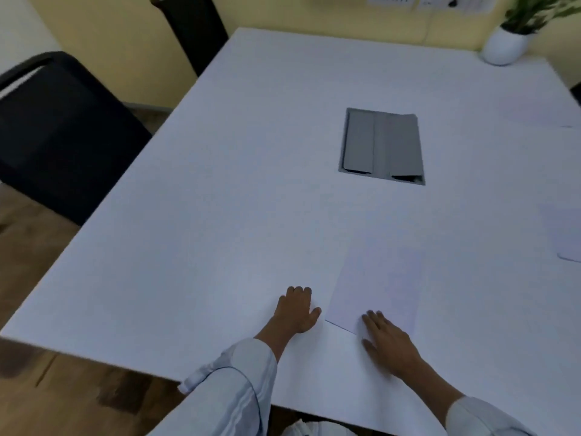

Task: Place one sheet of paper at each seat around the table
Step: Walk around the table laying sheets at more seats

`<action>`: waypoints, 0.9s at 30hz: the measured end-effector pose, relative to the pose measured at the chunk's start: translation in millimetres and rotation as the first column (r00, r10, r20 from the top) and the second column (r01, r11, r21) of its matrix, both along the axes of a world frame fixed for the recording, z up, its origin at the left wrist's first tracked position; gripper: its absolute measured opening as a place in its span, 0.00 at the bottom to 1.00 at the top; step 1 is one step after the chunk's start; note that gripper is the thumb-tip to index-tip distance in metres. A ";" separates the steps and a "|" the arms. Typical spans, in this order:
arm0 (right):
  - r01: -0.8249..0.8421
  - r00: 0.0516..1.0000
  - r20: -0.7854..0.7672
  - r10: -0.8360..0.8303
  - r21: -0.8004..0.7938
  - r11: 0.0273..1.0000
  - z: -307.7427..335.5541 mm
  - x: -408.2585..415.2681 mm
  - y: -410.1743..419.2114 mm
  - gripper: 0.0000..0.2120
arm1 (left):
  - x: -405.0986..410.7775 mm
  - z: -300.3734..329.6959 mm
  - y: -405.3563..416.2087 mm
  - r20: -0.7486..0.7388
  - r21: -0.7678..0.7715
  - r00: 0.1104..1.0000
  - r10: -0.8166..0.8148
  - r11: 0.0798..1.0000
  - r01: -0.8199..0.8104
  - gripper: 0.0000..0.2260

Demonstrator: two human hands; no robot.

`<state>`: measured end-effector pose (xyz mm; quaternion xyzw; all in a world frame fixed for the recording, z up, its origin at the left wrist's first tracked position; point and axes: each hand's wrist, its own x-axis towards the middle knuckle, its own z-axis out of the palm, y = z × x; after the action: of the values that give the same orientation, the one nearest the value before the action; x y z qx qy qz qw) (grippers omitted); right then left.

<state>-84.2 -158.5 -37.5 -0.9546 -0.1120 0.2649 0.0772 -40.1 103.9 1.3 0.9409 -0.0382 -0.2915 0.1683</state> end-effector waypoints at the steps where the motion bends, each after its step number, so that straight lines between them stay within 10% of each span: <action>1: 0.009 1.000 -0.009 -0.009 -0.002 1.000 -1.1 -6.2 10.4 0.31 | 5.5 -3.8 -4.0 -0.046 -0.080 0.997 0.067 0.994 -0.071 0.27; 8: 0.208 0.978 -0.020 -0.207 0.097 0.973 -10.8 -42.8 105.3 0.35 | 27.0 -26.8 0.9 -0.147 -0.213 0.890 0.431 0.865 -0.454 0.34; 16: 0.304 0.952 -0.041 -0.304 0.001 0.953 1.9 -38.1 119.4 0.34 | 38.2 -31.5 17.1 -0.330 -0.249 0.897 0.293 0.890 -0.382 0.23; 23: 0.355 0.930 -0.100 -0.353 -0.002 0.935 2.3 -38.1 117.0 0.34 | 18.1 -25.0 -2.0 0.004 -0.178 0.984 0.177 0.969 -0.173 0.28; 27: 0.372 0.927 -0.075 -0.368 0.052 0.927 -2.9 -42.7 117.6 0.32 | 18.0 -23.5 -12.1 -0.107 -0.269 0.962 0.251 0.924 -0.271 0.30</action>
<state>-126.9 -40.9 -40.4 -0.9467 0.0639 0.2719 0.1605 -22.1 91.8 -22.3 0.8931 0.0523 -0.2914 0.3387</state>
